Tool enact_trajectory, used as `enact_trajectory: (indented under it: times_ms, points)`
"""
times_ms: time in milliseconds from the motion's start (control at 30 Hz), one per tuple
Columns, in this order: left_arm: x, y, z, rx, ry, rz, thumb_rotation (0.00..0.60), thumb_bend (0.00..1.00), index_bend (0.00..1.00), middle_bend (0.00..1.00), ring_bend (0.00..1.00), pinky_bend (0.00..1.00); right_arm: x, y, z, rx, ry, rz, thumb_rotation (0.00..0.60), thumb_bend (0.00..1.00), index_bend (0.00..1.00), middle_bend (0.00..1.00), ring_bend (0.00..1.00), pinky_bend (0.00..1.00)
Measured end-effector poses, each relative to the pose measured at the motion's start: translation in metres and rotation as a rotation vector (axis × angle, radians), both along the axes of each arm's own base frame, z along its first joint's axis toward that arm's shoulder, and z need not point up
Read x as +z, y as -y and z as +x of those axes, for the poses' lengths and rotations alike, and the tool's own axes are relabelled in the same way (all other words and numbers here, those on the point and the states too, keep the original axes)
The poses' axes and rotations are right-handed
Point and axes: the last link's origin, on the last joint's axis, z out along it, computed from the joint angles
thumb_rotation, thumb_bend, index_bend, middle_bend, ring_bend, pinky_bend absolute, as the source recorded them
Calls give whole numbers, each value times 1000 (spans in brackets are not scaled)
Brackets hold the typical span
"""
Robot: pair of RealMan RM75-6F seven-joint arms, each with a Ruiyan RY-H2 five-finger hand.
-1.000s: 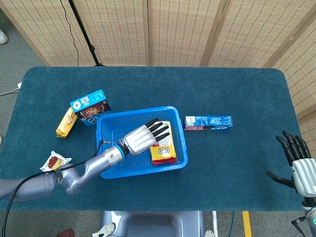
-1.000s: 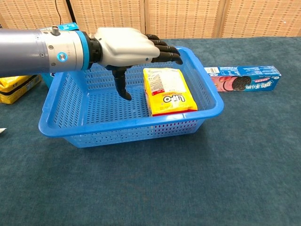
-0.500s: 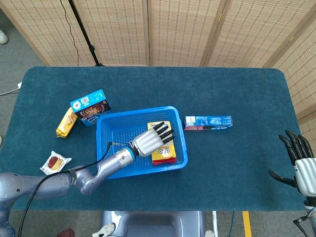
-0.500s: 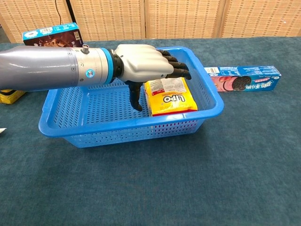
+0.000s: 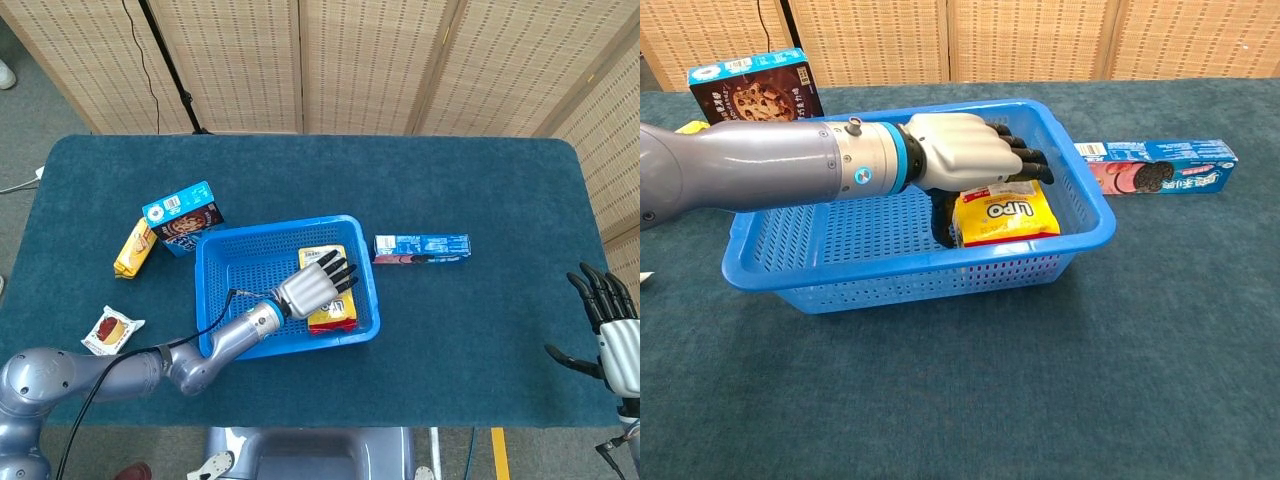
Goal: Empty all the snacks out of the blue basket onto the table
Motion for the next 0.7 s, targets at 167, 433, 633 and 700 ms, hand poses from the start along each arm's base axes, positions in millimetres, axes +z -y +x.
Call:
enact_trajectory:
  times_ms: [167, 433, 633, 700]
  points:
    - [-7, 1, 7, -4, -6, 2, 600, 49, 17, 20, 19, 242, 1, 0, 0, -1, 3, -1, 600, 0, 0, 0, 0, 0]
    - [-11, 3, 6, -5, -16, 19, 600, 132, 459, 463, 422, 564, 2, 0, 0, 1, 8, -2, 600, 0, 0, 0, 0, 0]
    - [-4, 3, 7, -16, 28, 54, 600, 187, 572, 556, 505, 621, 1, -1, 0, 5, 8, 1, 600, 0, 0, 0, 0, 0]
    - [2, 1, 8, -13, 54, 62, 600, 187, 572, 556, 505, 621, 1, -1, 1, 6, 7, 2, 600, 0, 0, 0, 0, 0]
